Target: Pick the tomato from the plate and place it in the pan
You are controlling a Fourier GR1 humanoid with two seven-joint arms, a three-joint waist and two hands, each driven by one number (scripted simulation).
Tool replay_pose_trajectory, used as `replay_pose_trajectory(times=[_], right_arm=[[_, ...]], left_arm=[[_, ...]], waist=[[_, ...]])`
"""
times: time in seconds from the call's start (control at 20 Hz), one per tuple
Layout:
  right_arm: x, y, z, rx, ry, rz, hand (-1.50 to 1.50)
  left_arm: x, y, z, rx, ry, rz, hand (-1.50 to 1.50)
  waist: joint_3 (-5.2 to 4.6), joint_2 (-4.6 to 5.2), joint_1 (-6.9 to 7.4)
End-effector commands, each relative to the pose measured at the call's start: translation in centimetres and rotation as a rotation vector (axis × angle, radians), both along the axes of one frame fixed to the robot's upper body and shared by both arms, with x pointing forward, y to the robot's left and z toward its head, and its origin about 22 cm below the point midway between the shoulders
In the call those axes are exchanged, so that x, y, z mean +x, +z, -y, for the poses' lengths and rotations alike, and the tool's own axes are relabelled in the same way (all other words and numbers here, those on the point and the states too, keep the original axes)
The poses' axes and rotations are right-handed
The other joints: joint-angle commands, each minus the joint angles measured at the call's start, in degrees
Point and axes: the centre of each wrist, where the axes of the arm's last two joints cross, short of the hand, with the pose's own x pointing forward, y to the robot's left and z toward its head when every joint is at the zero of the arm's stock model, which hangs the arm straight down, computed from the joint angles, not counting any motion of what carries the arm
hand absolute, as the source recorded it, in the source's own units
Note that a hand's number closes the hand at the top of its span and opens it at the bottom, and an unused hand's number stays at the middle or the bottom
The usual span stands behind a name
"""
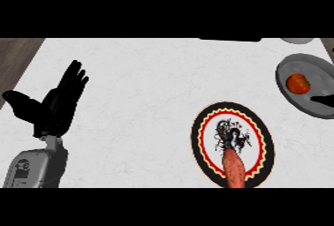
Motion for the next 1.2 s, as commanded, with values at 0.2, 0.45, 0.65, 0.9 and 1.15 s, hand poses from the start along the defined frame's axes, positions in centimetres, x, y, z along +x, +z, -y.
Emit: replay_pose_trajectory(times=[0.2, 0.45, 0.65, 0.9, 1.15], right_arm=[[-3.8, 2.1, 5.3, 0.395, -0.017, 0.137, -1.50], [-8.3, 2.9, 9.3, 0.505, 0.063, 0.147, -1.50], [-11.5, 2.0, 11.1, 0.614, 0.114, 0.132, -1.50], [-12.4, 2.2, 11.7, 0.578, 0.111, 0.128, -1.50], [-13.8, 2.5, 12.6, 0.554, 0.103, 0.122, -1.50]], left_arm=[[-1.0, -1.0, -1.0, 0.004, 0.029, -0.009, 0.00], [-1.1, -1.6, -0.5, 0.006, 0.044, -0.009, 0.00], [-1.7, -1.4, -1.0, 0.000, 0.032, -0.030, 0.00], [-1.2, -1.4, -1.1, -0.002, 0.041, -0.013, 0.00], [-1.4, -1.0, -1.4, -0.003, 0.040, -0.015, 0.00]], waist=[[0.06, -0.15, -0.92], [0.15, -0.21, -1.99], [0.31, -0.65, -2.37], [0.24, -0.38, -2.26], [0.21, -0.65, -2.35]])
